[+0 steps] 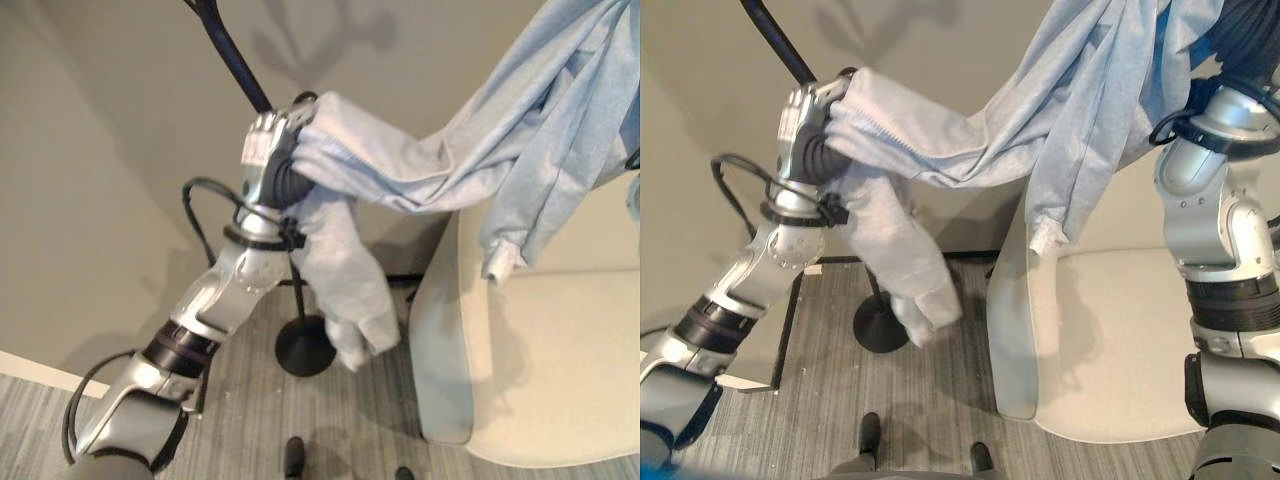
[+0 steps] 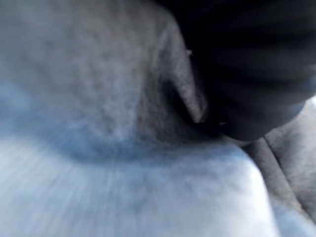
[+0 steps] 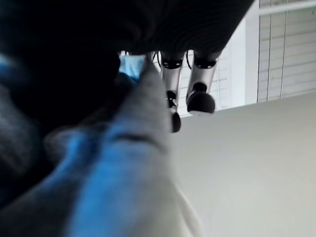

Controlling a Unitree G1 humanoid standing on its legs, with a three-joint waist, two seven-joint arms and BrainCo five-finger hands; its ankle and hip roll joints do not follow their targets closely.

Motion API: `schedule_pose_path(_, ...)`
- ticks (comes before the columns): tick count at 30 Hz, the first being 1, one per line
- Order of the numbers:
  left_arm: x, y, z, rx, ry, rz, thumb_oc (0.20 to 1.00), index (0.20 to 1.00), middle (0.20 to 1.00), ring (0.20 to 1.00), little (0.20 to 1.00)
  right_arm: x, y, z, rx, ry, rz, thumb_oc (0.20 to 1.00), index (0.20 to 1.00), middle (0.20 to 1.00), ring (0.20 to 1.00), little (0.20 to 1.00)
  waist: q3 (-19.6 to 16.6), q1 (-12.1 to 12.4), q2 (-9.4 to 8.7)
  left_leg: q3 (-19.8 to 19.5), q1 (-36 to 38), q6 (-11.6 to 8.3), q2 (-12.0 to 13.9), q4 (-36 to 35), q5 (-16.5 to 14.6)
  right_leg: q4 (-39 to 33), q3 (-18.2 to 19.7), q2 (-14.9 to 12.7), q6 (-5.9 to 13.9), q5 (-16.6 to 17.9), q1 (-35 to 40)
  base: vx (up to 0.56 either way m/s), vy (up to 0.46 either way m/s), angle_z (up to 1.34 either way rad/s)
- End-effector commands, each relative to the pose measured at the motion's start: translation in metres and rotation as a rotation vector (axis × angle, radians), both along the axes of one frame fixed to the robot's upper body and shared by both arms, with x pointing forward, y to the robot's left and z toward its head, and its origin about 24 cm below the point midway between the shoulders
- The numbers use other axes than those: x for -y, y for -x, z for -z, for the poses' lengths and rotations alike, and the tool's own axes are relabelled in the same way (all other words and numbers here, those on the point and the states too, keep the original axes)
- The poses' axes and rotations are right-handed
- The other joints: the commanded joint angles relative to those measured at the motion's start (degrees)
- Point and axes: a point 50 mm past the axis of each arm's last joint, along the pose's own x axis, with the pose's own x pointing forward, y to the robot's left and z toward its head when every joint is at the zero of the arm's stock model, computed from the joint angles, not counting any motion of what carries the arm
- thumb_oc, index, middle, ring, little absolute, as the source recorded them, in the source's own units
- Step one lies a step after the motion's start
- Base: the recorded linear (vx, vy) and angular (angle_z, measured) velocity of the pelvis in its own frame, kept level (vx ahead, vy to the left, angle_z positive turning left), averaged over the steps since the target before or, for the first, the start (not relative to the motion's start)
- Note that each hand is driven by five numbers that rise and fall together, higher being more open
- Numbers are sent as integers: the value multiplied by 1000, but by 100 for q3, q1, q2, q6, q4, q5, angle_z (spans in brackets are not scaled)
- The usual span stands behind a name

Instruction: Hang the clothes on the sofa on the clothes rack.

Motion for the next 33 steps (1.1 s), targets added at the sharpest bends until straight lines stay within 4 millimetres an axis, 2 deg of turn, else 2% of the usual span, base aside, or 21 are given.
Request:
schedule_pose_path(1, -10, 5, -31, 149, 7, -42, 200, 200, 200, 200, 200, 3, 15, -34, 88, 40, 24, 200, 200, 200, 200, 200, -444, 97, -20, -126, 176, -340, 763, 42, -608, 136, -40, -165, -3, 265, -76, 30, 10, 10)
schedule_pose_path(4, -19, 2, -55, 207, 27, -101, 200, 200, 200, 200, 200, 12, 12, -54, 75, 14, 52, 200, 200, 200, 200, 200, -489, 110, -5, -208, 165, -341, 726, 35, -618, 155, -50, -178, 26, 296, -64, 44, 17, 11)
schedule_pose_path(8, -26, -1, -65, 221, 43, -136, 200, 200, 200, 200, 200, 15, 8, -65, 61, -5, 53, 200, 200, 200, 200, 200, -474, 108, 16, -251, 120, -341, 702, 28, -547, 179, -71, -187, 43, 350, -95, -12, 19, 7)
schedule_pose_path(9, -36, -7, -70, 214, 67, -185, 200, 200, 200, 200, 200, 27, 1, -71, 14, -48, 78, 200, 200, 200, 200, 200, -527, 156, -29, -290, 103, -342, 679, 28, -547, 191, -115, -197, 59, 378, -77, 50, 18, 10)
schedule_pose_path(13, -50, -12, -75, 203, 89, -249, 200, 200, 200, 200, 200, 35, -10, -75, -52, -78, 91, 200, 200, 200, 200, 200, -554, 181, -32, -359, 88, -347, 635, 28, -604, 202, -194, -227, 70, 356, -15, 20, 26, 14)
schedule_pose_path(14, -56, -16, -73, 183, 96, -276, 200, 200, 200, 200, 200, 41, -15, -73, -83, -105, 99, 200, 200, 200, 200, 200, -552, 207, -48, -392, 59, -346, 621, 28, -539, 237, -202, -230, 85, 419, -37, 6, 26, 6)
schedule_pose_path(16, -64, -21, -72, 157, 116, -308, 200, 200, 200, 200, 200, 47, -25, -70, -136, -149, 84, 200, 200, 200, 200, 200, -566, 227, -61, -431, 78, -344, 587, 28, -599, 274, -239, -257, 84, 424, -3, 33, 27, 10)
schedule_pose_path(21, -96, -32, -65, 72, 163, -424, 200, 200, 200, 200, 200, 54, -46, -58, -263, -207, 62, 200, 200, 200, 200, 200, -593, 332, -110, -598, 70, -320, 483, 28, -592, 373, -295, -323, 99, 567, 51, 37, 26, 18)
schedule_pose_path(27, -111, -43, -61, 3, 226, -471, 200, 200, 200, 200, 200, 67, -57, -57, -312, -321, 63, 200, 200, 200, 200, 200, -620, 447, -181, -775, -9, -302, 384, 28, -570, 347, -392, -399, 126, 784, 106, 29, 11, 16)
schedule_pose_path(33, -111, -64, -55, -107, 264, -489, 200, 200, 200, 200, 200, 77, -71, -55, -401, -419, 92, 200, 200, 200, 200, 200, -654, 623, -254, -959, -131, -291, 236, 28, -535, 225, -548, -507, 181, 1072, 177, 26, 10, 18)
